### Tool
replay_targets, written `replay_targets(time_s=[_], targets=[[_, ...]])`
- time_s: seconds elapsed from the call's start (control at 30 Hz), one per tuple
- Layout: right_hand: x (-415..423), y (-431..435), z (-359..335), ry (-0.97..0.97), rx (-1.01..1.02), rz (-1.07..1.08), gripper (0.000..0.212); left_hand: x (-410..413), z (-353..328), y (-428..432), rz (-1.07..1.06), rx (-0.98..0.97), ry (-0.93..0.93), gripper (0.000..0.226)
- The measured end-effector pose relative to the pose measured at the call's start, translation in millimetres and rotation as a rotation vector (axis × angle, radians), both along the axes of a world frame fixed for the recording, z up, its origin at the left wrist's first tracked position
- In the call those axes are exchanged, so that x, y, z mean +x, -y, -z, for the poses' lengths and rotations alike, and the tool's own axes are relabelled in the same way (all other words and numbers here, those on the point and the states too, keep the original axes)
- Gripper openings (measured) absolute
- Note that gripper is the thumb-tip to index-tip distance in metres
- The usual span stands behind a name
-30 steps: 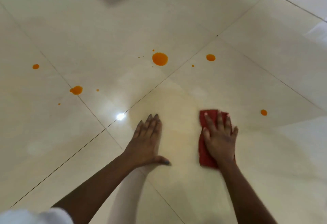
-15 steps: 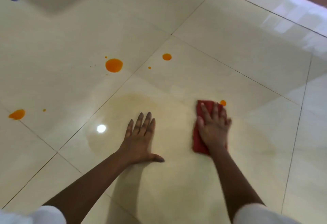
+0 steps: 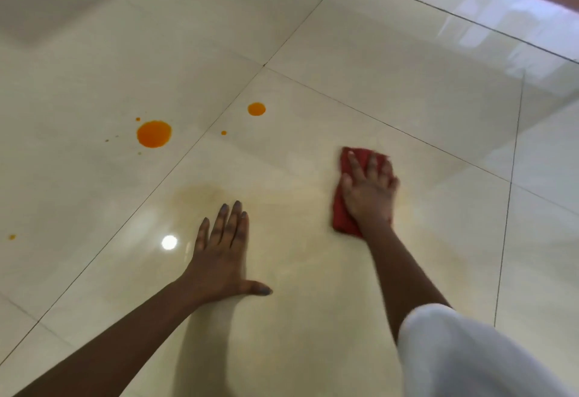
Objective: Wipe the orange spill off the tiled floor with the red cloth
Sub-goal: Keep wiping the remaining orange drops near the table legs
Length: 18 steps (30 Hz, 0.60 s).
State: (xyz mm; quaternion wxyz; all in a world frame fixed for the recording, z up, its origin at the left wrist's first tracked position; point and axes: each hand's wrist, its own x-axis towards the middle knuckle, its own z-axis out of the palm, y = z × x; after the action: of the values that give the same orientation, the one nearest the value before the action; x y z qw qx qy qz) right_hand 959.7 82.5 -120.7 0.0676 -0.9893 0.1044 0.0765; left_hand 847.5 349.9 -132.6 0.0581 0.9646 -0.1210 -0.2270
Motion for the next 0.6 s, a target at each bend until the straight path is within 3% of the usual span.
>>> replay_targets(time_s=[0.17,0.27,0.37,0.43,0.5,0.6], targets=[[-69.2,-53.3,10.5,0.059,0.038,-0.476,0.055,0.2,-9.2,-2.2,0.000,0.006,-0.039,0.135],[-94.9,13.8,8.4,0.084,0.034,-0.343,0.056,0.8,-11.3,-0.7,-0.016,0.003,-0.046,0.135],[-36.6,66.9,3.0,0.038,-0.045,-0.089,0.054,-0.2,-9.9,-0.7,-0.011,0.015,-0.040,0.136],[11.4,50.7,0.5,0.017,-0.036,-0.033,0.054,1.3,-8.4,0.1,-0.021,0.002,-0.036,0.138],[24.7,4.0,2.2,-0.009,-0.007,-0.172,0.055,1.7,-9.2,0.1,-0.028,-0.004,-0.035,0.139],[-34.9,-38.1,11.6,0.049,0.025,-0.519,0.055,0.8,-12.9,0.5,-0.027,-0.007,-0.048,0.139]])
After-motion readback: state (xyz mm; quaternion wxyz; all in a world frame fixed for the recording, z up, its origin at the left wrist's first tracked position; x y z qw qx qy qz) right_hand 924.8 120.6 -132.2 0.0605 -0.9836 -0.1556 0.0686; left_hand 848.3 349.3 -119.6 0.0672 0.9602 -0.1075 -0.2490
